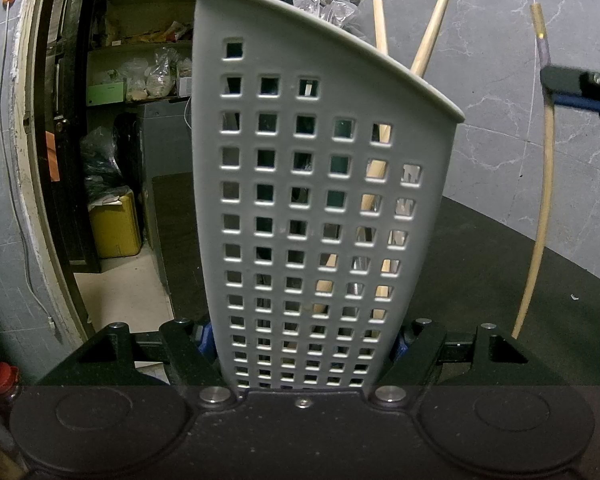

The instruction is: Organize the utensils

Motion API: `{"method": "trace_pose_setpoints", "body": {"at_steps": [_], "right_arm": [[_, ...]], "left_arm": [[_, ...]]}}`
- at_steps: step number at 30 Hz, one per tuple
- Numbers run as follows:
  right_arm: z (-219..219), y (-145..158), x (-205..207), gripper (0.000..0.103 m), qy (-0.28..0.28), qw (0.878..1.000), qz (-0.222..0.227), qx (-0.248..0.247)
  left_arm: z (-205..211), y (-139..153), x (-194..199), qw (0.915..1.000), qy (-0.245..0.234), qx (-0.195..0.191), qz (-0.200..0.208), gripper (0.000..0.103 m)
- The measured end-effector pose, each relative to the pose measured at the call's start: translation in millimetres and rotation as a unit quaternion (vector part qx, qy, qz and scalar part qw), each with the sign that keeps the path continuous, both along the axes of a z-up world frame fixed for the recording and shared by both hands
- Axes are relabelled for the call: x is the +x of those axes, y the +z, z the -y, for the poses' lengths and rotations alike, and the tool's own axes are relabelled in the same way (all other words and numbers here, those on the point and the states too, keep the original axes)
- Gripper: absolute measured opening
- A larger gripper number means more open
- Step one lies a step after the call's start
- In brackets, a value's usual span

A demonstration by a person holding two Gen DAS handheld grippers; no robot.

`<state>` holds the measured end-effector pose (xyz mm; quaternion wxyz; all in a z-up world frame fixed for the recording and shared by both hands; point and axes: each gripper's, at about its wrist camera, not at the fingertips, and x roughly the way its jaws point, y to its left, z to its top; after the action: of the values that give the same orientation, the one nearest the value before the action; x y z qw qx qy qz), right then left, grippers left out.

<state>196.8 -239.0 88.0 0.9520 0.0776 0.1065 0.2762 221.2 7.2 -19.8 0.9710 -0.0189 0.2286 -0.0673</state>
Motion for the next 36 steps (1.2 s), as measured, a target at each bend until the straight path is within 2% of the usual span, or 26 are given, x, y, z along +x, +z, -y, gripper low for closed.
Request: {"method": "trace_pose_setpoints", "body": {"at_steps": [13,22,29,36], "right_arm": [[-3.9,39.1,-16.0,0.014,0.001,0.999,0.043,-0.003],[-13.4,77.0,-27.5,0.014,0.043,0.995,0.089,0.02],[-32.5,100.9,-20.1,0.014,0.08,0.989,0.114,0.04],[-56.1,114.1,-13.7,0.014,0.106,0.983,0.141,0.051]], "left_arm": [[-0.1,0.0,0.1,1.0,0.0,0.0,0.0,0.076],[0.0,0.0,0.1,1.0,0.0,0.001,0.0,0.076],[0.1,0.0,0.1,1.0,0.0,0.001,0.0,0.076],[0.1,-0.1,0.2,1.0,0.0,0.001,0.0,0.076]]}}
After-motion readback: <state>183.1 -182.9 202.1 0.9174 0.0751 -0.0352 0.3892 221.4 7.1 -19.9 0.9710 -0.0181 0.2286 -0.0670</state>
